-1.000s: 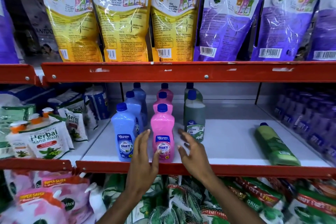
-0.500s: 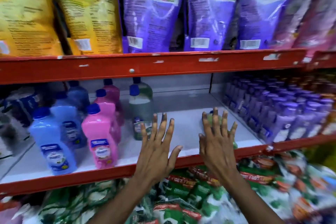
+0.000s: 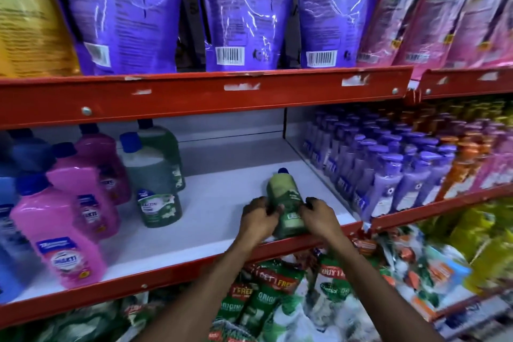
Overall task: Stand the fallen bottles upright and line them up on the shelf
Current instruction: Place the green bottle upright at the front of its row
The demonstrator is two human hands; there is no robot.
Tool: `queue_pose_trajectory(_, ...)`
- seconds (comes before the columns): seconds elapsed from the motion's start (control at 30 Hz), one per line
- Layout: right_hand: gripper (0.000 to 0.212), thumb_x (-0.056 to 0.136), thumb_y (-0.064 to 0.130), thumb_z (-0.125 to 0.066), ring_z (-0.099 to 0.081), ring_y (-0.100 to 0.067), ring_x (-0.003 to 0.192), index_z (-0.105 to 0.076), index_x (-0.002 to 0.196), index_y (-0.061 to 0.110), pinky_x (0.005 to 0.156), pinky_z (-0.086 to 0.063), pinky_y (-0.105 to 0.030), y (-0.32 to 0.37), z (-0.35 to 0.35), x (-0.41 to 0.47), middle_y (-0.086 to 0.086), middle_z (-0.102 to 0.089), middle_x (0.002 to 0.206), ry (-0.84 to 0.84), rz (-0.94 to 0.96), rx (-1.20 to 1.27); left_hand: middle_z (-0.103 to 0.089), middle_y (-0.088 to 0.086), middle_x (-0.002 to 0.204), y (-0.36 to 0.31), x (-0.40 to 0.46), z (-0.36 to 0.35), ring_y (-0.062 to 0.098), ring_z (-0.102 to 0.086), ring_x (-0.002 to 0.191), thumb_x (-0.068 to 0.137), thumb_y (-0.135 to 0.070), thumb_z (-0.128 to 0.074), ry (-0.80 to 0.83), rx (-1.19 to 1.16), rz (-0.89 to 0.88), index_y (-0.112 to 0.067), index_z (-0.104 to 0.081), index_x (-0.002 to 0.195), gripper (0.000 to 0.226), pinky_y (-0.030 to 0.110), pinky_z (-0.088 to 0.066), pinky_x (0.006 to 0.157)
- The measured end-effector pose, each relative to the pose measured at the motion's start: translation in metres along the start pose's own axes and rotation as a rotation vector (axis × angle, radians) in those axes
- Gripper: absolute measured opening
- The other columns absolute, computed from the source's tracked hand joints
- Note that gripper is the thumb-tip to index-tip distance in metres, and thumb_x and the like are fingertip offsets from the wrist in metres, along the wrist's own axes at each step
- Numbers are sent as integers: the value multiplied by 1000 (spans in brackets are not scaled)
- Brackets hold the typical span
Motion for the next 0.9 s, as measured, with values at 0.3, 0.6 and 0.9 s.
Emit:
queue_pose_trajectory(0.3, 35, 83, 0, -71, -74, -11, 93, -69, 115, 15, 79, -63, -33, 32, -27, -23, 15, -78, 92, 14, 98, 641, -75, 9, 110, 30, -22, 49, 6, -71, 86, 78, 24, -64, -118, -734, 45, -1, -65, 117, 46, 18, -62, 73)
queue_pose_trajectory(0.6, 54, 76, -5, -74, -70, -4, 100, -66, 122, 22, 83, -57, -15, 130, -116, -90, 9, -75, 111, 34, 383, 560, -69, -20, 113, 110, -88, 151, -14, -68, 97, 74, 29, -54, -417, -470, -129, -36, -57, 116, 77, 6, -53, 81)
queue_pose_trajectory(0.9, 55, 88, -5, -59, -66, -19, 106, -59, 133, 27, 92, -58, -32, 155, -152, -88, 2, -65, 127, -3, 382, 440, -66, 2, 130, 131, -109, 182, 19, -63, 120, 84, 13, -48, -436, -273, -85, -13, -51, 138, 60, 38, -52, 106)
Point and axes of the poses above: each hand's wrist, its own x-axis towards the middle knuckle, its own z-axis out of the back of the hand, y = z × x, the point moved 3 cm from there along x, towards the middle knuckle
